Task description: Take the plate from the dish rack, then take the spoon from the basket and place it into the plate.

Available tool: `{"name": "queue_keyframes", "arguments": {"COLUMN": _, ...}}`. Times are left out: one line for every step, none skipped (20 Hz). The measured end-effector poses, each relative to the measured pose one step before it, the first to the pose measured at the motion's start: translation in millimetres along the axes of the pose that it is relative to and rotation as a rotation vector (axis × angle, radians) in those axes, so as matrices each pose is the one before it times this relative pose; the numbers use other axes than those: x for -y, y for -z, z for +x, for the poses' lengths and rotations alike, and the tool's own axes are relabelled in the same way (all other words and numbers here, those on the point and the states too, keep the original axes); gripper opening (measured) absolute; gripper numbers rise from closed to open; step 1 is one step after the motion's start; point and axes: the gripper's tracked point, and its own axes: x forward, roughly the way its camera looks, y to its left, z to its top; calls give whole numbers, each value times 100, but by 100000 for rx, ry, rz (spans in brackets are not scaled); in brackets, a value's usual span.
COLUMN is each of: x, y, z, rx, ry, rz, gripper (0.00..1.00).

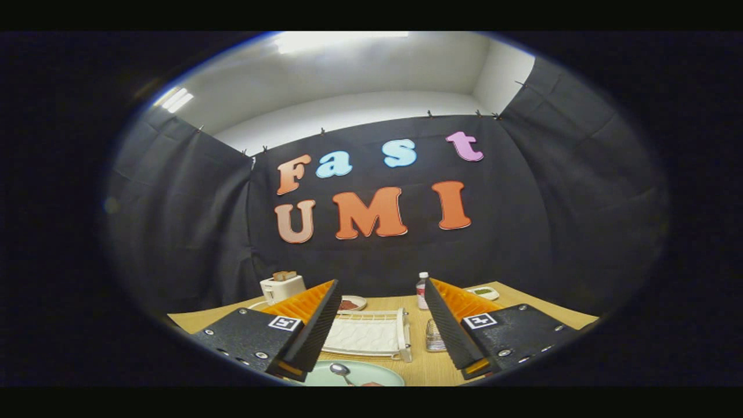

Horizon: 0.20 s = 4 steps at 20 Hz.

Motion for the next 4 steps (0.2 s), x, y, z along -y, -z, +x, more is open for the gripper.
{"name": "queue_keyframes", "arguments": {"x": 217, "y": 6, "z": 71, "rx": 87, "ry": 589, "rz": -878, "gripper": 86}}
{"name": "queue_keyframes", "arguments": {"x": 75, "y": -103, "z": 36, "rx": 185, "ry": 619, "rz": -1195, "gripper": 86}}
{"name": "queue_keyframes", "arguments": {"x": -7, "y": -91, "z": -10, "rx": 255, "ry": 314, "rz": -1326, "gripper": 86}}
{"name": "queue_keyframes", "arguments": {"x": -109, "y": -6, "z": -3, "rx": -22, "ry": 199, "rz": -1290, "gripper": 86}}
